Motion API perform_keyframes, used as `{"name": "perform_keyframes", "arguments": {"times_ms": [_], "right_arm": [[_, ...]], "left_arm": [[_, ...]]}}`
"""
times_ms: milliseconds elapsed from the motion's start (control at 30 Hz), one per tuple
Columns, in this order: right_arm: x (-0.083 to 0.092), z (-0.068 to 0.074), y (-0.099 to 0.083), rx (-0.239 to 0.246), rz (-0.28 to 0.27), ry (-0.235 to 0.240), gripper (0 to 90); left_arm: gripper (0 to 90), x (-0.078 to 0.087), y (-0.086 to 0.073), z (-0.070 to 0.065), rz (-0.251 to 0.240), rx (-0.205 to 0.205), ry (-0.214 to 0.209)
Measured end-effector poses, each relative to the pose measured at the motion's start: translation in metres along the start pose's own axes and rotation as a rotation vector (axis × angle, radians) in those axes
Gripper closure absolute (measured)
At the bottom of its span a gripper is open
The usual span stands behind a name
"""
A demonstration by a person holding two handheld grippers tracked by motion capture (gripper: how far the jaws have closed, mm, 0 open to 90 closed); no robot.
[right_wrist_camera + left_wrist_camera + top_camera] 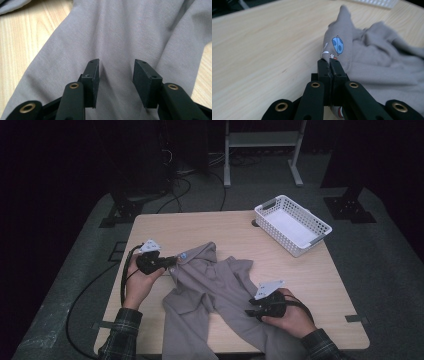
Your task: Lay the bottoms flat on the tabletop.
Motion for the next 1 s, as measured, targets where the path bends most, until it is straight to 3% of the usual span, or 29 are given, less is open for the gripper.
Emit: {"name": "perform_keyframes", "arguments": {"times_ms": [300,400,600,733,900,1000], "right_arm": [[0.000,0.000,0.000,-0.002,0.000,0.000,55.3],[0.000,0.000,0.000,-0.002,0.000,0.000,55.3],[0.000,0.000,0.000,-0.004,0.002,-0.001,55.2],[0.000,0.000,0.000,-0.003,0.001,-0.003,55.1],[0.001,-0.001,-0.001,-0.007,0.005,0.001,51.6],[0.003,-0.004,0.000,-0.045,-0.013,0.000,50.5]], "left_arm": [[87.9,-0.021,-0.025,0.011,0.119,0.011,0.034],[83.1,-0.027,-0.030,0.012,0.154,-0.007,0.074],[67.6,-0.015,-0.020,0.005,0.096,0.001,0.064],[57.8,-0.005,-0.018,-0.005,0.085,-0.025,0.062],[43.3,-0.002,-0.025,-0.008,0.071,-0.046,0.059],[40.0,0.001,-0.040,0.001,0.085,-0.023,0.065]]}}
Point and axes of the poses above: each handheld gripper's, and its own axes: x roughly backward along the jaws, y roughly out of its top, z roughly to its left, the point moved 6 cm from there along -x, roughly forward along the jaws, and after that the axes turned 6 degrees about z, right-handed, at the moved point
